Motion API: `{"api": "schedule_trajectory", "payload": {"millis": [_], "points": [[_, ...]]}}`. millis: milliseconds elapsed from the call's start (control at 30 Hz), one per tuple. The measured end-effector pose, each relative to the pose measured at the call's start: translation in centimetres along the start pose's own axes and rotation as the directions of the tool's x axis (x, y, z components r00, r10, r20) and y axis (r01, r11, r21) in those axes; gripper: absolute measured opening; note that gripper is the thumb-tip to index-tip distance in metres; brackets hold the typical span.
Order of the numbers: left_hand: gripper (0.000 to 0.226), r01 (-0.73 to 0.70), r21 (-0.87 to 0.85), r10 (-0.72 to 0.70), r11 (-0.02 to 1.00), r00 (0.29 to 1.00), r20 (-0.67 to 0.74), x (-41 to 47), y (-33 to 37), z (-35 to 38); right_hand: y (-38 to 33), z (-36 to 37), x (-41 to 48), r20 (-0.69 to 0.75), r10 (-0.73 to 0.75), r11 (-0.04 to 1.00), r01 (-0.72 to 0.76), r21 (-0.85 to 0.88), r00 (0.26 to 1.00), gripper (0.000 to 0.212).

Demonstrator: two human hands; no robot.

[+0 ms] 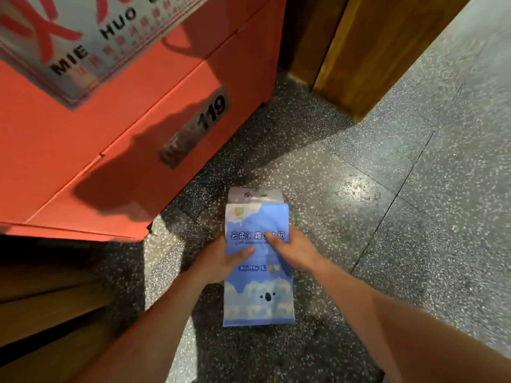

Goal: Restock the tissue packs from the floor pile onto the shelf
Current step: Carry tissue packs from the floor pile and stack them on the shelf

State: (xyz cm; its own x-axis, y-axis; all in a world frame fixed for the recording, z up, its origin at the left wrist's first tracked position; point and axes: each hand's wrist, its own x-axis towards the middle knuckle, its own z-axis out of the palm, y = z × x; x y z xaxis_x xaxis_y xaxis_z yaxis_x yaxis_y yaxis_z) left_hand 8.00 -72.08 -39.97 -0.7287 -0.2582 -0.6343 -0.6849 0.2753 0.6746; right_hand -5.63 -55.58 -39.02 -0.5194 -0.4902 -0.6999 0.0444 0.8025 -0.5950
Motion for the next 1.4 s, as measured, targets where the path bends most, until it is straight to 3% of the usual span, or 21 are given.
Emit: {"api": "schedule_trajectory", "payload": {"millis": [67,167,300,433,533,633,733,833,967,1033,1167,1267,1400], "points": [[0.068,-0.009,-0.038,0.008,0.999,1.0,-0.007,-0.8,-0.3,-0.1,-0.6,-0.5,-1.4,-0.01,-0.027,0.999,0.028,0.047,1.0,0.031],[0.07,0.009,-0.069,-0.009,0.998,1.0,0.0,-3.6,1.0,-0.8,-2.2,-2.1,-4.8,-0.001,-0.083,0.994,0.083,0.076,0.997,0.037],[0.053,-0.024,-0.147,0.012,0.989,0.997,-0.079,-11.1,9.9,-3.8,-7.2,-6.7,-11.7,-0.033,-0.147,0.98,0.15,0.129,0.989,0.06],[0.074,-0.044,-0.266,0.003,0.963,0.988,-0.154,-20.6,20.2,-8.4,-15.8,-13.9,-21.6,-0.025,-0.206,0.974,0.207,0.095,0.978,0.039],[0.074,-0.08,-0.209,0.027,0.975,0.969,-0.247,-29.5,29.4,-11.9,-23.2,-19.7,-30.3,-0.009,-0.28,0.959,0.28,0.054,0.96,0.019],[0.065,-0.116,-0.239,0.027,0.964,0.937,-0.347,-37.6,36.8,-14.3,-29.6,-24.3,-38.5,-0.005,-0.378,0.925,0.378,0.027,0.926,0.026],[0.062,-0.089,-0.219,-0.037,0.972,0.857,-0.513,-46.0,44.6,-15.8,-35.1,-28.9,-46.3,0.039,-0.465,0.884,0.466,-0.03,0.884,0.031],[0.044,-0.073,-0.191,-0.07,0.979,0.759,-0.647,-54.8,51.3,-16.2,-39.8,-32.7,-54.8,0.145,-0.554,0.825,0.564,-0.033,0.82,0.044],[0.045,-0.224,-0.263,-0.054,0.939,0.657,-0.752,-65.7,56.2,-14.6,-44.5,-35.8,-65.0,0.265,-0.701,0.657,0.744,-0.12,0.662,0.057],[0.042,-0.259,-0.252,-0.052,0.932,0.593,-0.803,-70.9,57.4,-13.1,-45.8,-35.8,-69.4,0.36,-0.719,0.586,0.797,-0.147,0.595,0.051],[0.046,-0.246,-0.325,-0.186,0.913,0.458,-0.869,-80.5,57.3,-9.2,-46.8,-32.2,-76.7,0.488,-0.731,0.489,0.865,-0.112,0.477,0.047],[0.059,-0.24,-0.353,-0.266,0.904,0.329,-0.906,-88.0,55.7,-5.2,-46.2,-27.5,-82.2,0.58,-0.718,0.432,0.899,-0.063,0.386,0.053],[0.057,-0.222,-0.435,-0.416,0.873,0.13,-0.9,-99.1,52.8,2.1,-43.0,-20.2,-91.6,0.681,-0.696,0.34,0.94,0.033,0.228,0.045]]}}
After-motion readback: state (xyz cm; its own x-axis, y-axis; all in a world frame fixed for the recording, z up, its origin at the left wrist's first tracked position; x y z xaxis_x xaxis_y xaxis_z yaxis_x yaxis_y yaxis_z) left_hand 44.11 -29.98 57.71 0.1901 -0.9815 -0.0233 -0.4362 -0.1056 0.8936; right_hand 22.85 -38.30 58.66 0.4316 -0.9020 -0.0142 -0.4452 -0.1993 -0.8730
